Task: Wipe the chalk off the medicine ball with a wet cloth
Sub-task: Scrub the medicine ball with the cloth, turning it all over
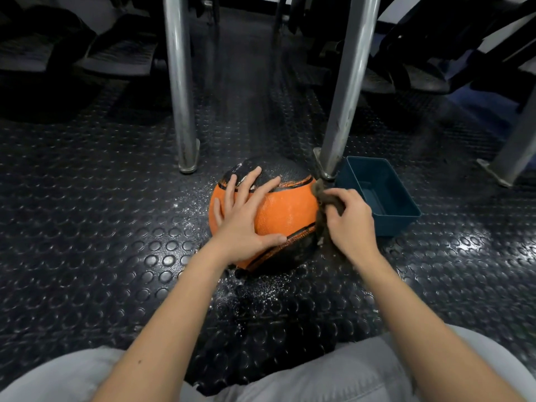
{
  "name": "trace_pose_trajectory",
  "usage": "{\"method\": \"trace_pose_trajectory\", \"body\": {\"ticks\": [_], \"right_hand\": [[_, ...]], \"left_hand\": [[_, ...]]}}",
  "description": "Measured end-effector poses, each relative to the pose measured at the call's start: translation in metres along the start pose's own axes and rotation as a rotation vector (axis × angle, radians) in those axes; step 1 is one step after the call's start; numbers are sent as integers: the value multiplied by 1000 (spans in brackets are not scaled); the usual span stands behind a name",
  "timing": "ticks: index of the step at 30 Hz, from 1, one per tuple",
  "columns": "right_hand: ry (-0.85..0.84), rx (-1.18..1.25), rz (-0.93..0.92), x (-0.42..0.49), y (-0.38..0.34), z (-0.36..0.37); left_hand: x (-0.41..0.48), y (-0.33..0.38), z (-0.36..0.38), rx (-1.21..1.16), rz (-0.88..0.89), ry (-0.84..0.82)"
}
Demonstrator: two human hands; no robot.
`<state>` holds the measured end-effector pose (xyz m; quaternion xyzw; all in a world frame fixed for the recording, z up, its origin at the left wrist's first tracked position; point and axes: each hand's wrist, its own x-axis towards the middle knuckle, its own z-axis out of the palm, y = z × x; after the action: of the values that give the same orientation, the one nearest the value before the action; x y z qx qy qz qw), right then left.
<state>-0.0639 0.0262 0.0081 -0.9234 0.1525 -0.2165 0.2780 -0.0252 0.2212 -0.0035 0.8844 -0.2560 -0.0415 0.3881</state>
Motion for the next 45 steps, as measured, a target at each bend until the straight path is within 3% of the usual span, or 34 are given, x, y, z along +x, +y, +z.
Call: {"method": "trace_pose_trajectory", "body": {"ticks": [2,6,7,12,14,18,20,24,26,30,31,34,36,38,40,42,44,45], "right_hand": [[5,-61,-109,-16,-14,4],[-97,-112,-588,-54,-34,10],[-113,-93,-568,-48,-31,9],[20,111,3,-2,-3,-1],[29,20,-70,-18,-12,7],[-55,-73,-488,-51,-25,12],[-72,-28,-393,-34,-16,7],[-8,121,95,-5,-1,1],[6,32,16,-19,-12,7],[-94,-40,-458,-55,-26,10],[-118,-29,-445,-48,-21,8],[-55,62,-90,-15,-1,-2],[48,45,35,-4,2,-10],[200,181,-67,-11,-17,-15],[273,257,-318,-25,-30,-15],[83,72,-409,-31,-26,-7],[-146,-108,-199,-27,-12,-6],[-139,-135,-98,-21,-5,-9]], "left_hand": [[0,-1,1,5,-5,20],[-2,-4,3,-10,-4,58],[-2,-4,3,-13,-1,54],[1,0,2,-12,2,14],[0,-1,2,-9,-5,27],[-2,-4,1,-21,-16,68],[-4,-4,0,-10,-18,57],[-2,3,3,-7,-11,22],[-1,1,4,1,-15,33],[-4,-6,1,-23,-18,79],[-4,-6,1,-23,-20,71],[-2,-1,2,-9,-30,37],[0,0,3,-7,-22,31],[-1,-1,3,-10,-18,35],[-2,-3,3,-11,-18,45],[-2,-2,3,-4,-15,53],[-2,-2,2,-9,-23,51],[-1,-2,2,-12,-24,50]]}}
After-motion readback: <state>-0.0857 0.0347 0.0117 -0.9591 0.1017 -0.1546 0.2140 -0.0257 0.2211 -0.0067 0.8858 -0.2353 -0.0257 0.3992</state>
